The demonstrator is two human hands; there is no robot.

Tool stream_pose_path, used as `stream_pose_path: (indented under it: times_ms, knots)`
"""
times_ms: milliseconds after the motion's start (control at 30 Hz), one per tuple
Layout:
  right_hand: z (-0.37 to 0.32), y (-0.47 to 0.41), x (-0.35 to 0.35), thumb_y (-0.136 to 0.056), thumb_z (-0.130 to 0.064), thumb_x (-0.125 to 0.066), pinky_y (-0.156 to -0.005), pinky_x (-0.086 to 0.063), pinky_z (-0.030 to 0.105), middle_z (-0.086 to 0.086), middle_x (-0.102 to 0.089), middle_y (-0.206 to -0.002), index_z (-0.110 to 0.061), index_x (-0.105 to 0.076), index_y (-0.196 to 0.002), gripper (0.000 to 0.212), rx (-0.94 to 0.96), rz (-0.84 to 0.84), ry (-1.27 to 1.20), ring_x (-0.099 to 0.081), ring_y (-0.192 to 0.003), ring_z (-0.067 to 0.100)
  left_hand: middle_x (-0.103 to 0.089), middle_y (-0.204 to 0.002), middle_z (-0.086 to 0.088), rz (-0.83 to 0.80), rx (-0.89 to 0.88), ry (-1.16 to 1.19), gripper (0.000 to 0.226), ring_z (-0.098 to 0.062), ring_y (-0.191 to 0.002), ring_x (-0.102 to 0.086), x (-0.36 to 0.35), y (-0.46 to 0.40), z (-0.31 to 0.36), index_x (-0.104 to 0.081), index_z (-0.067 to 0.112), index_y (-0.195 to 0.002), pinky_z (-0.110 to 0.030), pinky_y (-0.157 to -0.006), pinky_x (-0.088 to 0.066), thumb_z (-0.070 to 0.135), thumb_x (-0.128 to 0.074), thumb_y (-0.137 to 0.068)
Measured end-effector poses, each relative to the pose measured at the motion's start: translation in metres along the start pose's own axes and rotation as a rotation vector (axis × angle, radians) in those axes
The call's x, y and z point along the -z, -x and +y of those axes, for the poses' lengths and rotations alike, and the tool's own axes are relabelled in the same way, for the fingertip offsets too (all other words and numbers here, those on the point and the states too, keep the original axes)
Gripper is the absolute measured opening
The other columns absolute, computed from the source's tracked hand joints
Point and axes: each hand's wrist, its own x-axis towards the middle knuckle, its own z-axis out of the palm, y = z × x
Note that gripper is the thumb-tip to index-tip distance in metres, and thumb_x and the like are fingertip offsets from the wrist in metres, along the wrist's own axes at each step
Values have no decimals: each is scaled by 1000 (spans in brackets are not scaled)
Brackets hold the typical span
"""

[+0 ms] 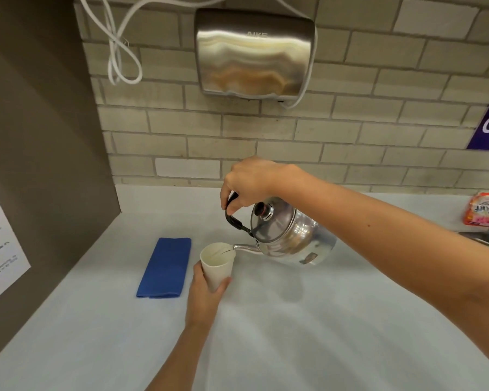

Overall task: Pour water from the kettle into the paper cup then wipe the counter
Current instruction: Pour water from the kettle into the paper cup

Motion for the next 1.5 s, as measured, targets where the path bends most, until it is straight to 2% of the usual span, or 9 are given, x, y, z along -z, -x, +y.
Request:
stream_pose_path:
  times_ms: [200,433,667,800,1233,1500]
  knots:
    - [-1,-1,1,-83,-44,-62,-48,-30,24,-21,-39,-60,-33,-67,-103,24,8,-7,19,-41,-61,6,-50,-131,-6,2,-6,6,74,-24,-114,-50,0,1,1,-30,20,-133,-43,-97,-49,30,-74,-74]
    - [-2,-1,2,-84,-44,-61,-48,-29,24,-20,-39,-60,-33,-67,-104,23,6,-3,28,-37,-55,2,-50,-130,-5,2,-3,19,73,-26,-115,-50,1,2,1,-30,22,-133,-45,-97,-49,30,-74,-75]
    - [0,-2,3,-84,-43,-61,-48,-28,22,-21,-39,-60,-32,-67,-103,23,21,-14,42,-41,-61,6,-51,-130,-5,0,-4,22,73,-25,-115,-51,1,3,2,-31,22,-132,-47,-96,-50,31,-74,-74]
    - [1,-4,3,-84,-44,-61,-50,-31,23,-18,-46,-66,-33,-67,-103,23,27,-13,52,-46,-70,10,-51,-129,-4,0,-1,20,74,-25,-114,-52,1,2,2,-31,22,-132,-45,-96,-50,31,-75,-74]
    - [0,-4,1,-84,-43,-61,-48,-29,24,-20,-39,-61,-33,-67,-103,22,31,5,47,-43,-65,8,-51,-128,-3,7,-7,18,73,-23,-112,-52,0,1,0,-31,24,-132,-42,-95,-50,31,-75,-74]
    - [0,-3,1,-84,-43,-60,-49,-29,22,-13,-51,-77,-32,-67,-105,24,44,17,58,-47,-74,11,-50,-131,-3,5,-14,27,73,-24,-116,-50,-1,1,-2,-30,23,-133,-43,-97,-49,30,-74,-74]
